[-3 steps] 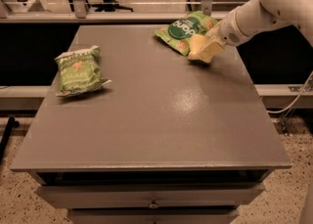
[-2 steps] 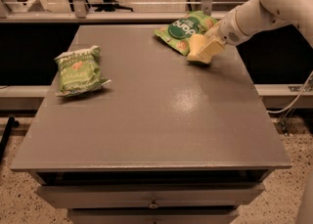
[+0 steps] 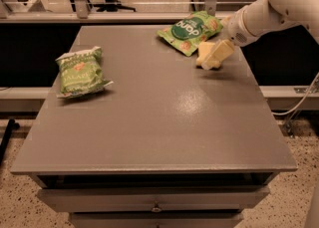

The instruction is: Move sponge near green rice chip bag

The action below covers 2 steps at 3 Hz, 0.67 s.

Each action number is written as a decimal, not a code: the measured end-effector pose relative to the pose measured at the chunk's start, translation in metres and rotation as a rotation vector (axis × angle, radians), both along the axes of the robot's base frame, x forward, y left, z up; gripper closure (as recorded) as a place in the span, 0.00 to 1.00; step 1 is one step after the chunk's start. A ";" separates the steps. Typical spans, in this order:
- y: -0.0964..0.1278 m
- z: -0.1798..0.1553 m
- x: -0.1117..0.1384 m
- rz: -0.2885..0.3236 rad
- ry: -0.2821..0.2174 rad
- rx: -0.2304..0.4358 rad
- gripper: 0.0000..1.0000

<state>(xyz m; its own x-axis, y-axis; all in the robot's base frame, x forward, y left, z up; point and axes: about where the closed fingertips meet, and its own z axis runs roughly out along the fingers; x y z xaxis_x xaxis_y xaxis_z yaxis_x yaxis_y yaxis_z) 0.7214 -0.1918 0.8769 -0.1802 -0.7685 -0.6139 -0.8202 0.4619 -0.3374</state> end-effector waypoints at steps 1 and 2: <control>-0.002 0.006 -0.003 0.005 -0.011 -0.001 0.00; -0.010 0.024 -0.015 0.030 -0.028 0.046 0.00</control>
Offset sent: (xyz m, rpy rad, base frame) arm -0.0425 -0.0321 0.0705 0.1444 -0.0721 0.0771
